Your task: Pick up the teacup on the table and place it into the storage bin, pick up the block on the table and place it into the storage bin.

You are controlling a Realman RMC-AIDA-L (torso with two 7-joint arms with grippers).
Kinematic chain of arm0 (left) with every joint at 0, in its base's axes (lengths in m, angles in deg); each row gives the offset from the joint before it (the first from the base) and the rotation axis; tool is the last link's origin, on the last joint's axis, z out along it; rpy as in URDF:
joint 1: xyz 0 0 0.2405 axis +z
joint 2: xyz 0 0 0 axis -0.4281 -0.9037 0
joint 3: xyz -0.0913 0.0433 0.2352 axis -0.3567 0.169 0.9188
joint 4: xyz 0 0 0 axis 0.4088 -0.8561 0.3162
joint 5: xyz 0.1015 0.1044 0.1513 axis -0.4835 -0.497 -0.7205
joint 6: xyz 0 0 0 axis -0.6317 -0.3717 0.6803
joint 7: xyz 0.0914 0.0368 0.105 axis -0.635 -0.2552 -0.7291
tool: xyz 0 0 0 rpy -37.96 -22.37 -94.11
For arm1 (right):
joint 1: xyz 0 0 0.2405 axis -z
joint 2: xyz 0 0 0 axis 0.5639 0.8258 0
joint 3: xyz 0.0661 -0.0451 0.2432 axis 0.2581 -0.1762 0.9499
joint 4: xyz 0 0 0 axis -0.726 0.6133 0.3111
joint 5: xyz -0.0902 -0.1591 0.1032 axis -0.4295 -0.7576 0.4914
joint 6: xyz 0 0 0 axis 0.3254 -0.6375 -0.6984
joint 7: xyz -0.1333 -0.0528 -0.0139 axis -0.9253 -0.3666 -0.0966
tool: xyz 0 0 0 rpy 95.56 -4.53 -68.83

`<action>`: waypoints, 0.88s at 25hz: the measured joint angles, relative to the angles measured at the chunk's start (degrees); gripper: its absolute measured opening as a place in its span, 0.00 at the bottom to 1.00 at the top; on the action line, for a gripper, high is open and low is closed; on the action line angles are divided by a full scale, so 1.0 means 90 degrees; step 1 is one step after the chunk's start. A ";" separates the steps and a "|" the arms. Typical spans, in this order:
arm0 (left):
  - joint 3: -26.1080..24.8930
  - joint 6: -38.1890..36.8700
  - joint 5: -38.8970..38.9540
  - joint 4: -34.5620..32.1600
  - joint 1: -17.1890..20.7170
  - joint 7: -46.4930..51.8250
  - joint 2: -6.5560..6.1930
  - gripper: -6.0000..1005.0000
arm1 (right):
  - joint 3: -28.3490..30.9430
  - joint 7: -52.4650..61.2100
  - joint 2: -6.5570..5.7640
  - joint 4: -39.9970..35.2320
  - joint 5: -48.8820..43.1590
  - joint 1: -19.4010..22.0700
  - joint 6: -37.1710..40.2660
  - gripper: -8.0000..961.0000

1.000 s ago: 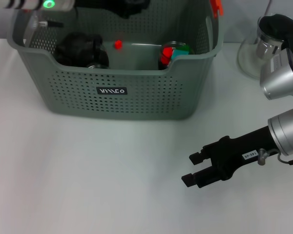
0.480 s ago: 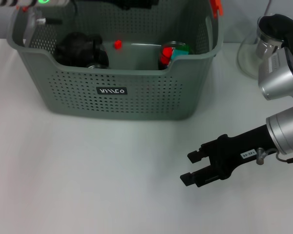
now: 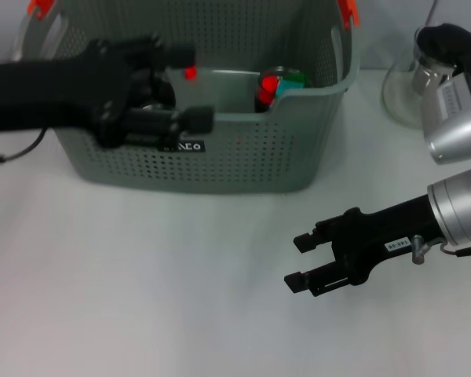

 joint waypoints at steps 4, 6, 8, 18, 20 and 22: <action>-0.0332 -0.0307 -0.0318 0.0136 0.0597 -0.0551 0.0190 0.95 | 0.0251 -0.0415 -0.0001 0.0007 0.0085 0.0054 0.0087 0.82; -0.0335 -0.0318 -0.0440 0.0180 0.0724 -0.0699 0.0233 0.95 | 0.0432 -0.0718 -0.0001 0.0039 0.0224 0.0084 0.0151 0.82; -0.0337 -0.0352 -0.0683 0.0359 0.0867 -0.0955 0.0280 0.95 | 0.0606 -0.1032 -0.0002 0.0085 0.0447 0.0115 0.0208 0.82; -0.0411 0.0603 -0.1829 0.1711 0.0765 -0.1810 0.0266 0.95 | 0.0954 -0.2131 -0.0004 0.0219 0.1106 0.0311 0.0200 0.82; -0.0391 0.1128 -0.2021 0.2046 0.0644 -0.1859 0.0243 0.95 | 0.0959 -0.2216 -0.0004 0.0298 0.1106 0.0317 0.0083 0.82; -0.0365 0.1480 -0.2143 0.2333 0.0510 -0.1899 0.0210 0.95 | 0.0961 -0.2239 -0.0003 0.0371 0.1106 0.0313 -0.0019 0.82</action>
